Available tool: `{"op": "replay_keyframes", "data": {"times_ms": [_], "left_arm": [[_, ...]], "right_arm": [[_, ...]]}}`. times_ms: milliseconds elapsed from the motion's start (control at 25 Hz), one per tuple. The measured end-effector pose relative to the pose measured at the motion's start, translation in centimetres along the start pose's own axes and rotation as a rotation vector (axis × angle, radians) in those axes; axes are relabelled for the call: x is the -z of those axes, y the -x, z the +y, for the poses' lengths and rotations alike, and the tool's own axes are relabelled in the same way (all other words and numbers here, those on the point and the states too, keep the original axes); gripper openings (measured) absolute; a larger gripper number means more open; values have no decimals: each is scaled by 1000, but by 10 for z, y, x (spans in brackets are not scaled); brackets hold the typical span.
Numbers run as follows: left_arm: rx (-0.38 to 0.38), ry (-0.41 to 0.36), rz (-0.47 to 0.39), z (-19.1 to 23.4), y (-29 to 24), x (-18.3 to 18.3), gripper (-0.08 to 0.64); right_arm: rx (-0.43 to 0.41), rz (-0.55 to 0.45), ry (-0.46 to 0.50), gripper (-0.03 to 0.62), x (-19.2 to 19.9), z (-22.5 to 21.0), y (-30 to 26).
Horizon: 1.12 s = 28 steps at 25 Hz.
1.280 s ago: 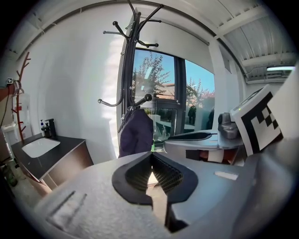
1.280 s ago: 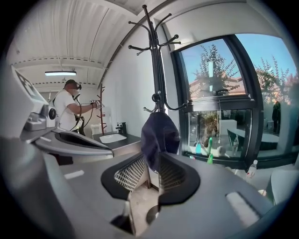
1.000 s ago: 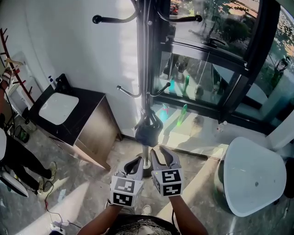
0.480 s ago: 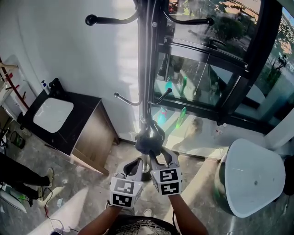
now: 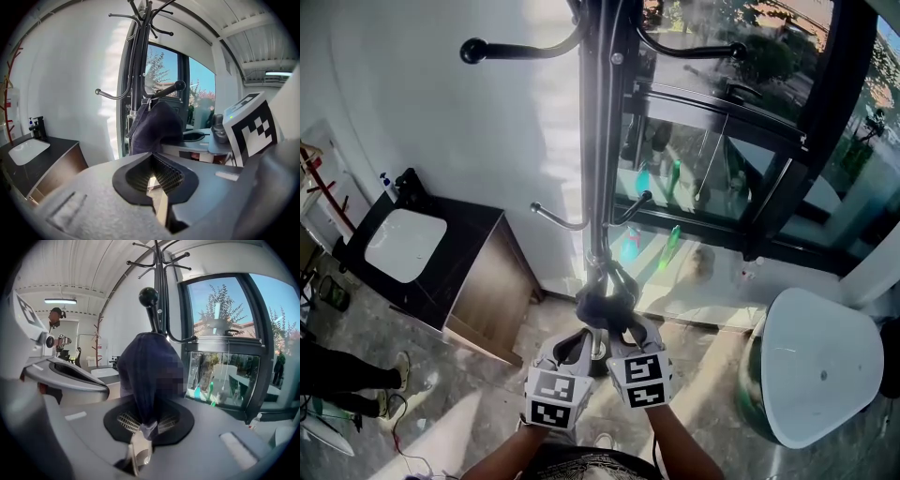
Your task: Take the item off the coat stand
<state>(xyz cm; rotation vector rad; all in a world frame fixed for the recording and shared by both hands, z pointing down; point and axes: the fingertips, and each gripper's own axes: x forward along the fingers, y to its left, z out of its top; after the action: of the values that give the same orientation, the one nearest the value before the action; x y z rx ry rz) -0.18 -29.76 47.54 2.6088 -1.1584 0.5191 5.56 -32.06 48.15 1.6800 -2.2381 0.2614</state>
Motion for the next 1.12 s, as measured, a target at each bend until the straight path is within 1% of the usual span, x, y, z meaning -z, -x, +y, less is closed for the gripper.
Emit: {"op": "replay_keyframes", "data": {"times_ms": [280,640,1120], "left_arm": [[-3,-16,-3,-7,6,-2,3],[-15,-17,-18,-22,24,-3,3],[-23,-18,-39,-47,45,0,3]], "right_arm": [[18,-57,51,26,-12,4,18],[27,-111,75,26,-25,7,46],[53,-163,84,25,-25,10,91]]}}
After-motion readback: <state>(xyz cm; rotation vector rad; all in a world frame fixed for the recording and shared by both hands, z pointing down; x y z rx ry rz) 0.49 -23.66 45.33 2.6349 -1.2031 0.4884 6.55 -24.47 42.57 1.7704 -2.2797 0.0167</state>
